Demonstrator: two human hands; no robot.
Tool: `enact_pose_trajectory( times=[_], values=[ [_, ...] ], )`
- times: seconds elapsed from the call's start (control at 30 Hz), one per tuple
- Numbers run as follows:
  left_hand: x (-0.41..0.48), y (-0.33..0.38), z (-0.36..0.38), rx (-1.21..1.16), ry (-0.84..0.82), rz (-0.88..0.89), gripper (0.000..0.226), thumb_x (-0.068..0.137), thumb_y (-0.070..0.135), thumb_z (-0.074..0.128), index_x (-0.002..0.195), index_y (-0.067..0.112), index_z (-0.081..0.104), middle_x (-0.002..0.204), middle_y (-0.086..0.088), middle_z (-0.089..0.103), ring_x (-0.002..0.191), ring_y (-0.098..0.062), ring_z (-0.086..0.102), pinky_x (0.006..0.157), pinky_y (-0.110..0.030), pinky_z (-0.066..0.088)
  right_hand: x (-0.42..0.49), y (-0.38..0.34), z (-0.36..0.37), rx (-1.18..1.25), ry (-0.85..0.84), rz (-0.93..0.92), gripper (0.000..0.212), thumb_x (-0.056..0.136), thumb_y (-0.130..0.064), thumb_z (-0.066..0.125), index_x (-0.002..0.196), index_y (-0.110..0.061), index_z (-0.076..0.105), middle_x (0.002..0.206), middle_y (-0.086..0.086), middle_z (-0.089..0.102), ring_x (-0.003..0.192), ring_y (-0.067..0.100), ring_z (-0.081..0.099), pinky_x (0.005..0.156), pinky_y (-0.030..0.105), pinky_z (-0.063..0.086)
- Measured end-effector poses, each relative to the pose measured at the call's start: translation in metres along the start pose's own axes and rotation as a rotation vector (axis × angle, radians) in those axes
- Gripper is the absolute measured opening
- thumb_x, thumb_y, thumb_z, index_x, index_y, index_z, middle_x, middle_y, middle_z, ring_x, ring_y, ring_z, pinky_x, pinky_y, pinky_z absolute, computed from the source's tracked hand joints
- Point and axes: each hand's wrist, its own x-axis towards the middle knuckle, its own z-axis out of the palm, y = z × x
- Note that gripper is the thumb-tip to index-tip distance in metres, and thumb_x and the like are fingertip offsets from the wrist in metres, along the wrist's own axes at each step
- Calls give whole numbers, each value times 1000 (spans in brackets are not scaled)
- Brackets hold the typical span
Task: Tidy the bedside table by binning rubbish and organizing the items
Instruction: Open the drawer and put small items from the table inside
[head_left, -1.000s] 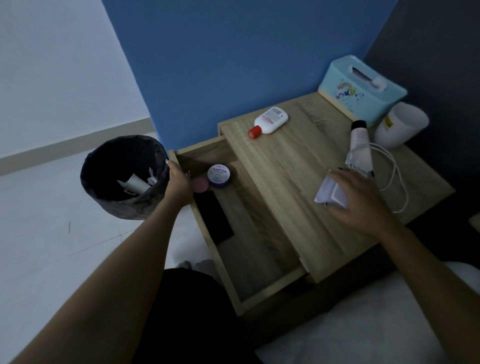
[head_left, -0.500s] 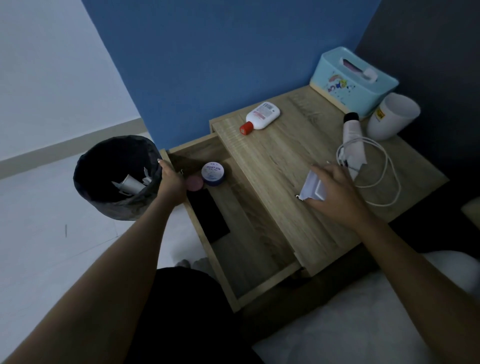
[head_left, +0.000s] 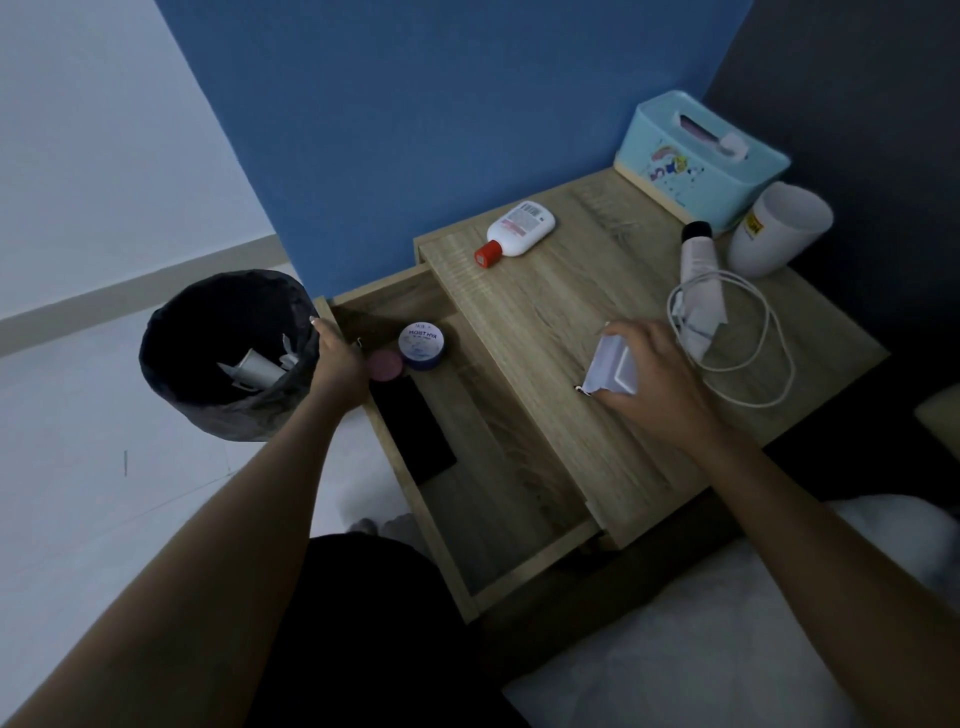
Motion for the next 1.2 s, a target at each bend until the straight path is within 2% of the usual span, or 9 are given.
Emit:
enact_pose_trajectory(
  times=[0.13, 0.27, 0.43, 0.6, 0.7, 0.8, 0.87, 0.97, 1.2],
  values=[
    [0, 0, 0, 21, 3, 10, 74, 100, 17, 38, 149, 6, -17, 159, -19, 1, 145, -35, 15, 115, -41, 19, 8, -15, 1, 42, 25, 55, 71, 76, -60, 60, 123, -9, 47, 119, 16, 51, 104, 30, 54, 87, 38, 46],
    [-3, 1, 1, 8, 11, 20, 71, 101, 14, 35, 148, 4, -17, 159, -21, -2, 145, -36, 12, 115, -40, 18, 25, -54, 0, 178, 104, 32, 54, 71, -32, 74, 114, -19, 44, 116, 8, 51, 101, 24, 57, 74, 33, 51],
    [0, -4, 2, -25, 8, 34, 70, 100, 16, 33, 148, 6, -17, 158, -24, 9, 141, -38, 25, 113, -44, 25, 46, -125, 33, 316, 23, 39, 42, 75, -38, 61, 108, -30, 36, 111, 1, 51, 83, 17, 61, 59, 32, 56],
    [6, -10, 2, -60, 6, 44, 77, 99, 23, 40, 148, 12, -18, 157, -20, 17, 139, -36, 33, 111, -49, 33, 56, -155, 110, 253, -54, 81, 49, 73, -45, 69, 110, -26, 43, 115, 1, 50, 100, 13, 51, 79, 28, 50],
    [8, -12, 4, -70, 18, 44, 72, 100, 23, 36, 149, 11, -15, 159, -17, 14, 141, -34, 30, 112, -47, 32, 61, -151, 142, 99, -63, 178, 61, 74, -51, 67, 124, -25, 44, 124, 6, 46, 111, 20, 48, 83, 27, 39],
    [12, -15, 7, -77, 23, 53, 70, 100, 24, 34, 150, 12, -13, 158, -17, 15, 140, -35, 31, 111, -47, 33, 62, -144, 166, 95, -97, 260, 71, 73, -47, 72, 131, -20, 40, 131, 10, 41, 116, 24, 47, 86, 30, 46],
    [14, -18, 7, -83, 23, 68, 70, 100, 24, 34, 150, 11, -13, 158, -18, 14, 140, -35, 30, 112, -47, 31, 65, -136, 182, 100, -110, 319, 76, 71, -46, 74, 130, -13, 40, 133, 15, 41, 115, 29, 49, 88, 39, 50],
    [14, -19, 7, -95, 21, 91, 71, 99, 23, 35, 149, 11, -14, 159, -18, 13, 140, -35, 29, 113, -49, 30, 71, -119, 200, 130, -127, 439, 81, 70, -48, 75, 128, -3, 41, 134, 20, 40, 115, 37, 49, 91, 44, 48],
    [14, -22, 8, -97, 21, 124, 73, 99, 22, 36, 149, 12, -17, 160, -17, 8, 144, -33, 23, 115, -46, 27, 80, -94, 227, 133, -121, 465, 58, 78, -31, 74, 120, 2, 51, 131, 25, 46, 116, 37, 49, 100, 36, 35]
  ],
)
